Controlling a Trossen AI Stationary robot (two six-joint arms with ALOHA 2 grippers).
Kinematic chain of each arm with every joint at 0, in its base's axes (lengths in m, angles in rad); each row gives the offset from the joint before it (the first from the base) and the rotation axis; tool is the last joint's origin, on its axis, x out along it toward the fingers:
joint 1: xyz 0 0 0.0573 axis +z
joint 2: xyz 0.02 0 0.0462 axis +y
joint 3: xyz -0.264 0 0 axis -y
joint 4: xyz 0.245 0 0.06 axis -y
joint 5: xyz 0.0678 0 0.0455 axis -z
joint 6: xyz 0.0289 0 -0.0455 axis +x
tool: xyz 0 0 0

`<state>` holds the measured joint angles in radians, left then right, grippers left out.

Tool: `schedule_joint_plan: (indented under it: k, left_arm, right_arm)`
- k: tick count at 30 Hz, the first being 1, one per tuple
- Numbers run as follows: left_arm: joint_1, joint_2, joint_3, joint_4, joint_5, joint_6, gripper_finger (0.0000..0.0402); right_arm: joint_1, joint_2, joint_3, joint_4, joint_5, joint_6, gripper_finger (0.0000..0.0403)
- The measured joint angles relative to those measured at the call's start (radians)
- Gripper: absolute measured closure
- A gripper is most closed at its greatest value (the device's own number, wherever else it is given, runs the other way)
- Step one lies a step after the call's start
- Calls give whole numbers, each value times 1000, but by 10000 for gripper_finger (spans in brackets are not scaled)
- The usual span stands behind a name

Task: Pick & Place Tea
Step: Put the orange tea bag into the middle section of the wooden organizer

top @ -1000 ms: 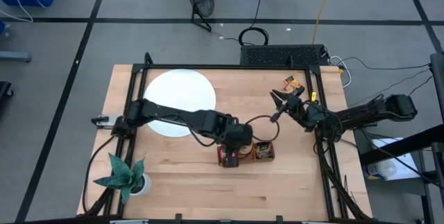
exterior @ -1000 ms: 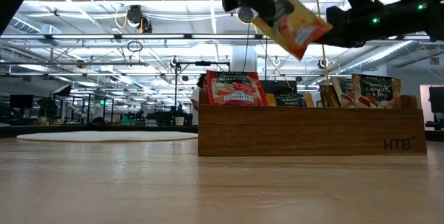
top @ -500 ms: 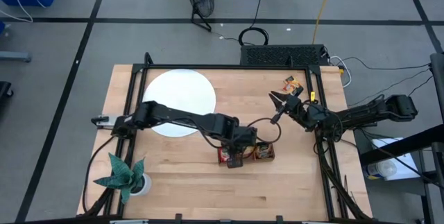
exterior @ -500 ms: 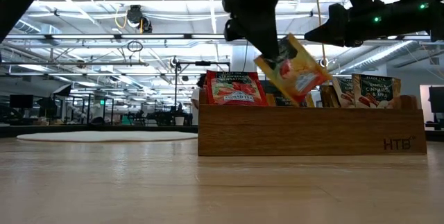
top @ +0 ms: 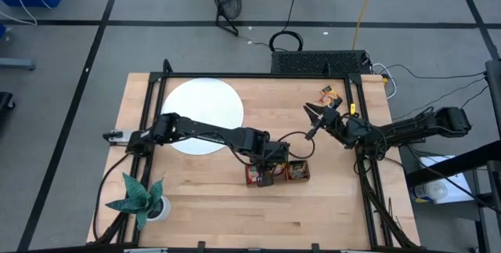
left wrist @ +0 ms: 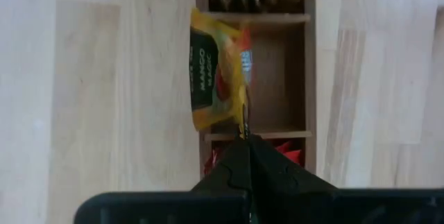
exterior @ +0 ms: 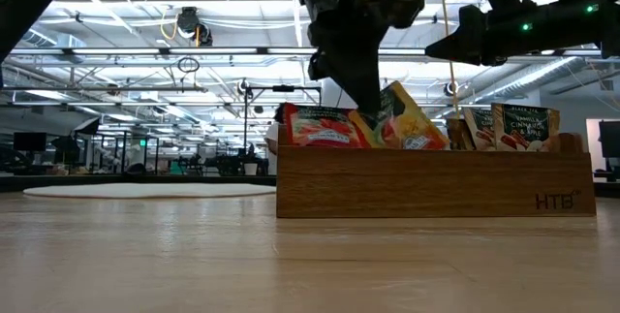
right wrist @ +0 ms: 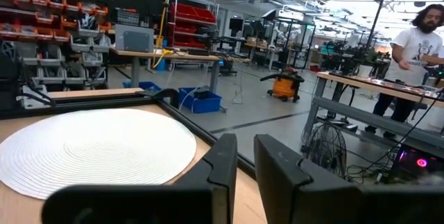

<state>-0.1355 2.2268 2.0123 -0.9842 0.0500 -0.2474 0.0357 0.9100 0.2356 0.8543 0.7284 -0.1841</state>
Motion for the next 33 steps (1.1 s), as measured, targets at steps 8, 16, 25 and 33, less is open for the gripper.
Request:
schedule_joint_plan:
  k: [8,16,25,33]
  left_arm:
    - [3,-1,-35,14,11,2,397]
    - [3,-1,-35,55,20,10,398]
    - [3,-1,-35,89,20,16,338]
    - [12,-4,-23,89,21,67,259]
  right_arm:
    - [0,0,0,0,0,0,360]
    - [0,0,0,0,0,0,360]
    - [0,0,0,-7,0,0,360]
    - [0,0,0,-17,-1,2,360]
